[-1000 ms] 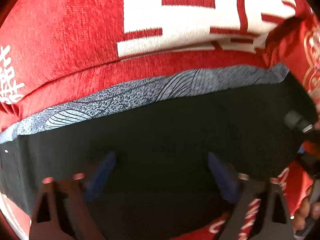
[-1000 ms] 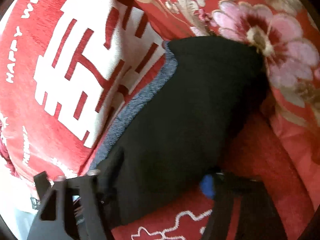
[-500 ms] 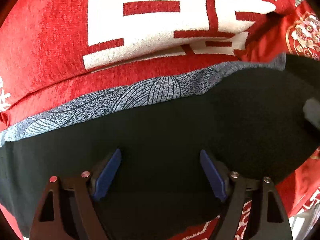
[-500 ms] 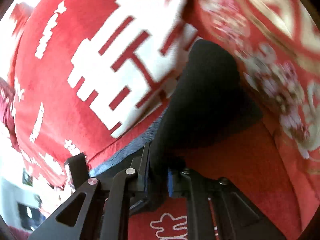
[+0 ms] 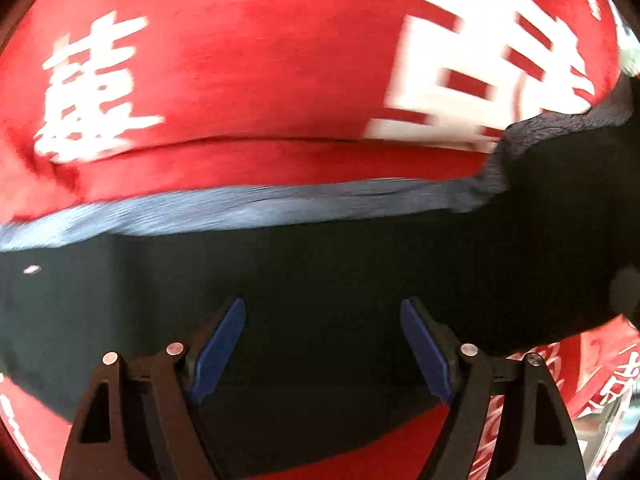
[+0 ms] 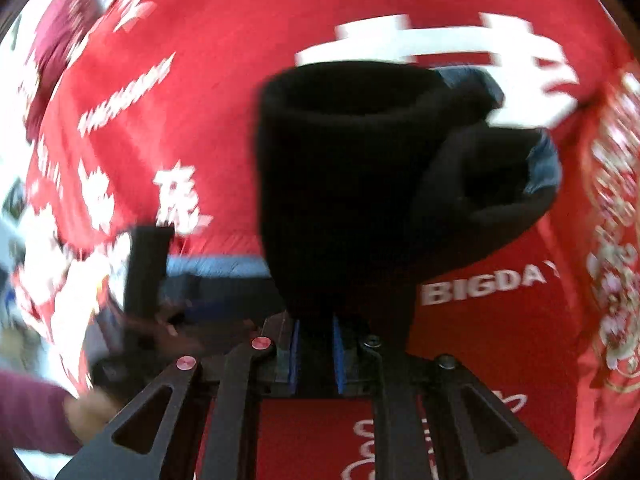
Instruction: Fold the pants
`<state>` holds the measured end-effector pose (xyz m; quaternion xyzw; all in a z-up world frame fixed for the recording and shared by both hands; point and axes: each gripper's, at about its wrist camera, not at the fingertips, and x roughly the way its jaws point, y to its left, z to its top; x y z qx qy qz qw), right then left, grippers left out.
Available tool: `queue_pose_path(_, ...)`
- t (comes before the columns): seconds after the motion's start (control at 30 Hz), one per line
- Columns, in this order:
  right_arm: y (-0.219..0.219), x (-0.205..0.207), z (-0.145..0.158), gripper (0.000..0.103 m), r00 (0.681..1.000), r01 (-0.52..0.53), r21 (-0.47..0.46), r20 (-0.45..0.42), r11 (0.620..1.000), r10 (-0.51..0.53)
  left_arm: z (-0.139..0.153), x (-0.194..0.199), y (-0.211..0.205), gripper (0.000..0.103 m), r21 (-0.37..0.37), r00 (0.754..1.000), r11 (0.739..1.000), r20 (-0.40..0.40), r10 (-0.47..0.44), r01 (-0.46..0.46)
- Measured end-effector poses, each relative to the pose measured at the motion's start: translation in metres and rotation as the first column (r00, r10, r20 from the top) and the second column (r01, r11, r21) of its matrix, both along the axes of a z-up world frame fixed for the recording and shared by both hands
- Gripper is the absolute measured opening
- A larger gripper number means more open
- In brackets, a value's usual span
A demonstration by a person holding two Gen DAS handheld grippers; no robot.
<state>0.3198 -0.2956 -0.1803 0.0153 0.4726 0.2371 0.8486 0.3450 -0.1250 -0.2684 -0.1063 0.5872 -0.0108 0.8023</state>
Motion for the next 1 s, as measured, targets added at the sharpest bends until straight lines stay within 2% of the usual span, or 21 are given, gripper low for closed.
queue_pose_path(0.1,0.048,-0.015,-0.013,0.015,0.995,-0.104,-0.096,-0.009,0.990,0.104,-0.004,-0.019,0.054,0.081,0.034,0.996,0.997,-0.041,0.076,-0.074)
queue_pose_path(0.2,0.096,-0.029,-0.044,0.017,0.982,-0.187,-0.218,-0.055,0.958,0.179,-0.010,-0.042,0.103,0.081,0.078,0.986,0.986,-0.062,0.156,-0.151)
queue_pose_path(0.27,0.125,-0.038,-0.073,0.021,0.970,-0.242,-0.300,-0.100,0.923,0.222,-0.014,-0.055,0.127,0.081,0.103,0.977,0.977,-0.081,0.195,-0.186)
queue_pose_path(0.3,0.137,-0.043,-0.089,0.021,0.966,-0.257,-0.363,-0.122,0.896,0.228,-0.017,-0.063,0.139,0.081,0.089,0.974,0.975,-0.089,0.210,-0.202)
queue_pose_path(0.37,0.156,-0.057,-0.107,0.022,0.962,-0.272,-0.496,-0.110,0.825,0.250,-0.017,-0.075,0.154,0.081,0.052,0.970,0.974,-0.094,0.226,-0.222)
queue_pose_path(0.43,0.166,-0.072,-0.105,0.030,0.955,-0.277,-0.570,-0.070,0.774,0.290,-0.012,-0.078,0.158,0.081,0.067,0.973,0.976,-0.088,0.215,-0.209)
queue_pose_path(0.47,0.163,-0.074,-0.101,0.034,0.953,-0.288,-0.541,-0.082,0.790,0.291,-0.009,-0.079,0.159,0.081,0.074,0.976,0.978,-0.084,0.203,-0.197)
queue_pose_path(0.5,0.160,-0.075,-0.095,0.039,0.952,-0.302,-0.478,-0.114,0.825,0.283,-0.004,-0.080,0.158,0.081,0.069,0.978,0.980,-0.082,0.192,-0.186)
queue_pose_path(0.53,0.149,-0.073,-0.087,0.041,0.950,-0.305,-0.351,-0.173,0.885,0.259,0.001,-0.080,0.158,0.081,0.054,0.980,0.982,-0.081,0.183,-0.179)
queue_pose_path(0.57,0.140,-0.070,-0.082,0.043,0.948,-0.283,-0.252,-0.217,0.925,0.231,0.007,-0.079,0.157,0.081,0.013,0.983,0.986,-0.081,0.166,-0.166)
queue_pose_path(0.6,0.134,-0.062,-0.079,0.045,0.948,-0.247,-0.177,-0.247,0.953,0.200,0.010,-0.069,0.148,0.081,-0.026,0.985,0.988,-0.083,0.150,-0.153)
queue_pose_path(0.63,0.116,-0.055,-0.076,0.045,0.948,-0.164,-0.070,-0.288,0.984,0.137,0.014,-0.059,0.149,0.081,-0.065,0.987,0.988,-0.086,0.133,-0.139)
queue_pose_path(0.67,0.098,-0.048,-0.076,0.046,0.939,-0.062,0.037,-0.336,0.997,0.071,0.019,-0.054,0.142,0.081,-0.102,0.990,0.988,-0.088,0.112,-0.120)
queue_pose_path(0.7,0.082,-0.040,-0.080,0.046,0.922,0.042,0.136,-0.387,0.990,0.014,0.020,-0.049,0.137,0.081,-0.127,0.992,0.987,-0.090,0.092,-0.103)
queue_pose_path(0.73,0.059,-0.030,-0.089,0.046,0.887,0.182,0.246,-0.459,0.952,-0.051,0.021,-0.045,0.131,0.081,-0.151,0.993,0.985,-0.093,0.070,-0.083)
queue_pose_path(0.83,0.031,-0.016,-0.112,0.046,0.818,0.367,0.379,-0.567,0.850,-0.101,0.017,-0.029,0.108,0.081,-0.195,0.993,0.980,-0.116,0.005,-0.028)
queue_pose_path(0.93,0.024,-0.013,-0.123,0.046,0.791,0.407,0.378,-0.601,0.831,-0.114,0.008,-0.018,0.088,0.081,-0.215,0.992,0.977,-0.120,-0.038,0.012)
queue_pose_path(1.0,0.019,-0.017,-0.133,0.046,0.766,0.452,0.392,-0.631,0.801,-0.123,-0.001,-0.012,0.080,0.081,-0.200,0.990,0.979,-0.129,-0.053,0.026)
